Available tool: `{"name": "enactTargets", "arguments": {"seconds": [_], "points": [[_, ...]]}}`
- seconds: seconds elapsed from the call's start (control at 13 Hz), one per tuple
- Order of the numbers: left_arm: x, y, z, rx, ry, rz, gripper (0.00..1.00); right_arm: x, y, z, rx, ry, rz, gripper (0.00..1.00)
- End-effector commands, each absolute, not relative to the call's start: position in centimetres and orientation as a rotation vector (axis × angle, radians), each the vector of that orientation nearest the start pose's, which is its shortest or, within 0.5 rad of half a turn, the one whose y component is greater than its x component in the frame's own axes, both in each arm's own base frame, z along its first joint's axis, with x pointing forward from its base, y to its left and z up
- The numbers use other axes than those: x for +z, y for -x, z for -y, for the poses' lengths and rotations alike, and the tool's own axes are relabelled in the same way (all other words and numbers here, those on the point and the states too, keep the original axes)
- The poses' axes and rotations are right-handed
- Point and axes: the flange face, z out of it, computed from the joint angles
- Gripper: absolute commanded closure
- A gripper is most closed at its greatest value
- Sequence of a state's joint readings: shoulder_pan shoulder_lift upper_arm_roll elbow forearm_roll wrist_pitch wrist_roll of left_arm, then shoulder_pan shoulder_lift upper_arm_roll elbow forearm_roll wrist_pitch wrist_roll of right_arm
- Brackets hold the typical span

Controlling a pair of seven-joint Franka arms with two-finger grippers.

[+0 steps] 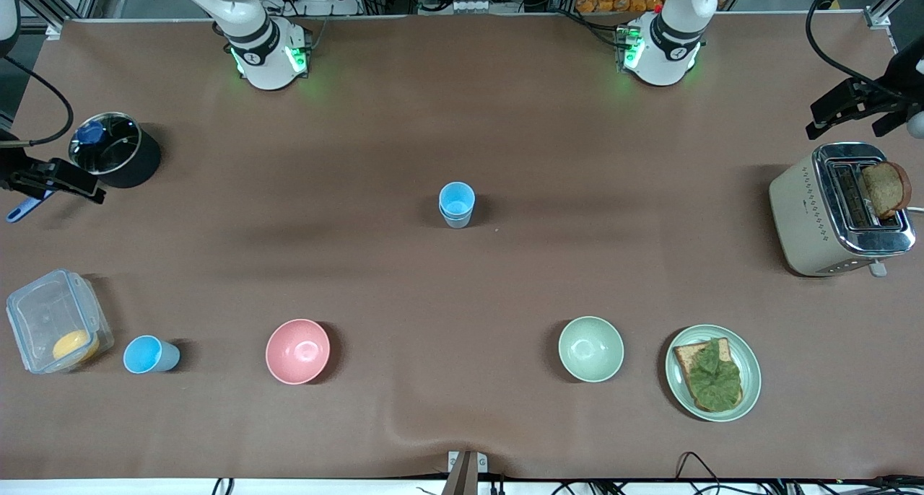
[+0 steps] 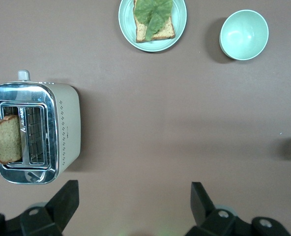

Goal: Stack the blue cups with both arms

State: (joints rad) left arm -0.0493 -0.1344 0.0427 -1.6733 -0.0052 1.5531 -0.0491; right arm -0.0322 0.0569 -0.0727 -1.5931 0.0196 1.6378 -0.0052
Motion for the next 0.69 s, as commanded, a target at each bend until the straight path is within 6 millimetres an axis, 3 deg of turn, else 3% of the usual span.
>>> {"name": "enactTargets", "arguments": {"seconds": [0.0,0.61], "points": [[65.09,-50.95,-0.06,-0.015,3.124,0.09,0.0,59.26,-57.54,6.1,0.009,3.131,-0.174,0.0],[65.09,-50.95,0.04,-0.015,3.125,0.094,0.0,59.13,-57.65,5.83,0.006,3.13,-0.155,0.0]]}}
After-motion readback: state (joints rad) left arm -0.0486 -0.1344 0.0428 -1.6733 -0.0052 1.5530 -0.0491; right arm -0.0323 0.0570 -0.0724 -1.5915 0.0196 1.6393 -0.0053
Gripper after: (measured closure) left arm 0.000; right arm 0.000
